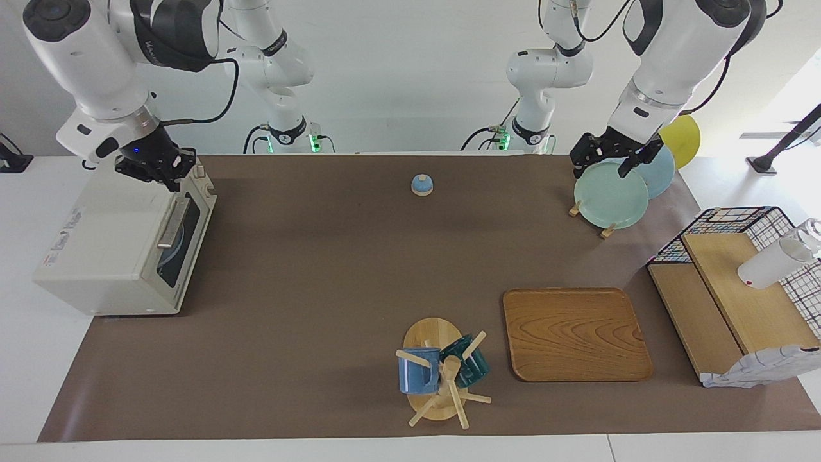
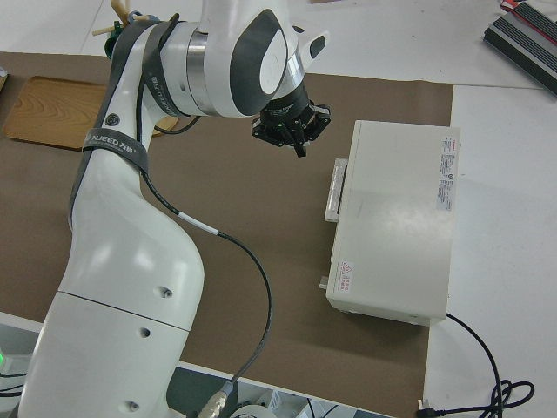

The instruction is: Put eggplant into oven

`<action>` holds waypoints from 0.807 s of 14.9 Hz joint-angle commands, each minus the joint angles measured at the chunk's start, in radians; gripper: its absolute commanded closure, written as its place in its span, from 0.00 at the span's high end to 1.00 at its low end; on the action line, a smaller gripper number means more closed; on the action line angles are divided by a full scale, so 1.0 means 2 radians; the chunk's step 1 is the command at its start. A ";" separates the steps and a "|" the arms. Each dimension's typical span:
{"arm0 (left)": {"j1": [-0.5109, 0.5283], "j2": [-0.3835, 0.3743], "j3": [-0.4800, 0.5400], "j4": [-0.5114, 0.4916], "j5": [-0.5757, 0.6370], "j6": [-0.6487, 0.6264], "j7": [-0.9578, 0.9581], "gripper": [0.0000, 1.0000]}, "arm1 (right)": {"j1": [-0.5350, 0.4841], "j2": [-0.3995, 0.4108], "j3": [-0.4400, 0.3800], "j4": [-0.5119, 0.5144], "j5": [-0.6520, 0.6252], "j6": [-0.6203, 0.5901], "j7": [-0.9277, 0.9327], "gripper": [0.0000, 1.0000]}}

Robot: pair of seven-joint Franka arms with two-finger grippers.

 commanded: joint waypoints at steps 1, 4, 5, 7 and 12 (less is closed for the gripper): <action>0.006 -0.004 -0.003 -0.001 0.007 -0.006 0.004 1.00 | -0.002 0.005 0.001 0.005 0.016 -0.010 0.013 0.05; 0.006 -0.004 -0.003 -0.001 0.007 -0.007 0.004 1.00 | 0.013 -0.005 -0.007 -0.014 0.017 -0.019 0.014 0.97; 0.006 -0.004 -0.003 -0.001 0.007 -0.006 0.004 1.00 | 0.023 -0.011 -0.021 -0.017 0.017 -0.018 0.015 1.00; 0.006 -0.004 -0.003 -0.001 0.007 -0.006 0.004 1.00 | 0.027 -0.011 -0.025 -0.013 0.017 -0.018 0.039 1.00; 0.006 -0.004 -0.003 -0.001 0.007 -0.006 0.004 1.00 | 0.029 -0.018 -0.023 -0.011 0.032 -0.017 0.063 1.00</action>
